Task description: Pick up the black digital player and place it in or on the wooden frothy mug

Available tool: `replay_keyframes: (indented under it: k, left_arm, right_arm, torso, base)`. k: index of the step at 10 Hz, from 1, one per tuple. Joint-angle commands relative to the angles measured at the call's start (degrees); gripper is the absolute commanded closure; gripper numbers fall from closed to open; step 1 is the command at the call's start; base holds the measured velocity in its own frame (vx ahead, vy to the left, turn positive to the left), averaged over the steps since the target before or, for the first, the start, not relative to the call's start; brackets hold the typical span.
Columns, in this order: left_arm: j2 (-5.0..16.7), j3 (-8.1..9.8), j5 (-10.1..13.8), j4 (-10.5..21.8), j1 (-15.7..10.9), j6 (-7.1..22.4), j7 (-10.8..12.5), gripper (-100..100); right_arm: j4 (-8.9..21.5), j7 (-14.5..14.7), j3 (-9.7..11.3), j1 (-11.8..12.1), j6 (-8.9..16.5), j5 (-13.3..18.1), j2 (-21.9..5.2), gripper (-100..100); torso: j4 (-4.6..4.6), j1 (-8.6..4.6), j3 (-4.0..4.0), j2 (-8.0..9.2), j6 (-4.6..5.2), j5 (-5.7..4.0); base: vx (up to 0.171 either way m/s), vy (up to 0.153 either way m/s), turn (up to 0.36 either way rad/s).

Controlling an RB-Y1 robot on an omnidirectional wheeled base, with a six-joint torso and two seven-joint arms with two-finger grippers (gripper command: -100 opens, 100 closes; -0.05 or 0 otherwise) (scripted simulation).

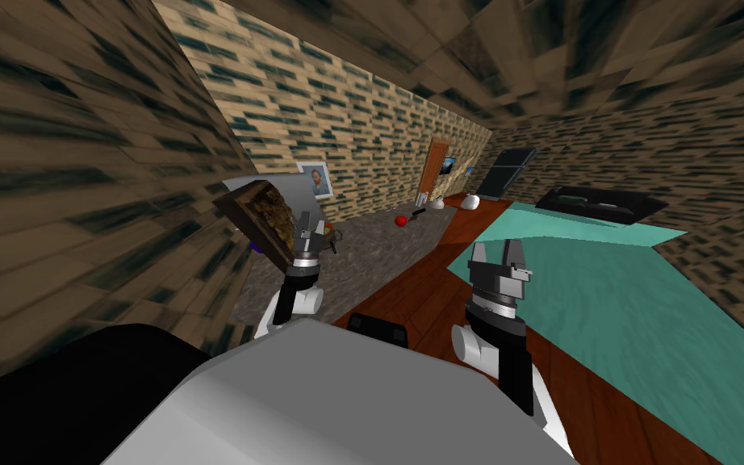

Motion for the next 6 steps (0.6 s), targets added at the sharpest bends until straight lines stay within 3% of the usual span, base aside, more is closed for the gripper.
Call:
replay_keyframes:
  k: [1,4,5,6]
  left_arm:
    - [1.99,0.39,0.46,0.04,0.3,1.17,0.11,-100]
    - [6.17,1.91,2.3,0.22,1.5,5.53,0.52,-100]
    - [6.17,1.91,2.3,0.22,1.5,5.82,0.52,-100]
    - [7.41,2.64,3.19,0.31,2.07,8.0,0.7,-100]
  right_arm:
    - [0.0,0.0,0.0,0.0,0.0,0.0,0.0,0]
    - [0.0,0.0,0.0,0.0,0.0,0.0,0.0,0]
    - [0.0,0.0,0.0,0.0,0.0,0.0,0.0,0]
    - [0.0,0.0,0.0,0.0,0.0,0.0,0.0,0]
  torso:
    - [0.0,0.0,0.0,0.0,0.0,0.0]
    - [-0.02,-0.09,-0.06,-0.11,0.0,-0.02]
    - [-0.03,-0.11,-0.08,-0.14,0.0,-0.03]
    - [-0.03,-0.08,-0.08,-0.13,0.0,-0.02]
  base:
    - [0.008,-0.007,-0.032]
    - [0.033,-0.029,-0.053]
    - [0.031,-0.022,-0.019]
    - [0.029,-0.023,-0.051]
